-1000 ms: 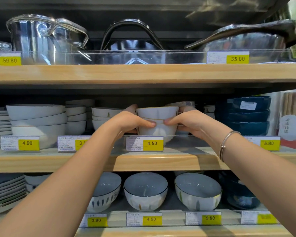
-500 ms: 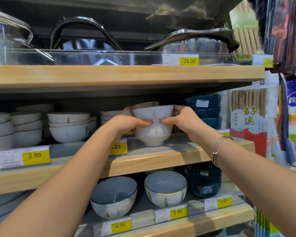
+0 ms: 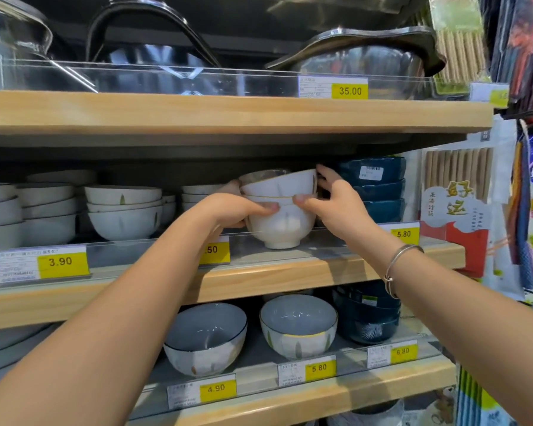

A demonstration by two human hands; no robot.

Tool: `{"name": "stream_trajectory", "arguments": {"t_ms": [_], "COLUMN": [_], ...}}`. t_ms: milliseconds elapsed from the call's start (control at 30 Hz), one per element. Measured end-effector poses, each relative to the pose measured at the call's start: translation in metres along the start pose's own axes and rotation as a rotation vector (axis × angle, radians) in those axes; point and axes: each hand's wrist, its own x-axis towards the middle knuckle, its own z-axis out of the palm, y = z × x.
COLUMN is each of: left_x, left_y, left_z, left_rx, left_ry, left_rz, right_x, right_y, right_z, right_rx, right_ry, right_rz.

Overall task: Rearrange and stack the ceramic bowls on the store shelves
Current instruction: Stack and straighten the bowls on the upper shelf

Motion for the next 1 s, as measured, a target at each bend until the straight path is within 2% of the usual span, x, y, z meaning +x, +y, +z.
{"name": "stream_trajectory", "arguments": {"t_ms": [200,333,600,1000], "left_x": [0.000,-0.004,0.001,0.003], "left_y": [0.003,0.004,0.001,-0.005], "left_z": [0.004,0.005,0.002,0.000], "left_rx": [-0.008,-0.007,0.016,0.057], "left_ry": [-0.006,0.001,0.075,0.065], "left_rz": [0.014,0.010,0.018,0.036], "right_x": [-0.003,-0.004,-0.009,-0.008], "right_y": [-0.003,-0.006,-0.005,-0.001], "right_z": [-0.004,-0.004,0.001,0.006], "right_rx": [-0.093,-0.104,-0.051,0.048], "right_ry": [0.079,0.054,0.028,0.057], "right_rz": [-0.012,-0.021,0.003,-0.007]}}
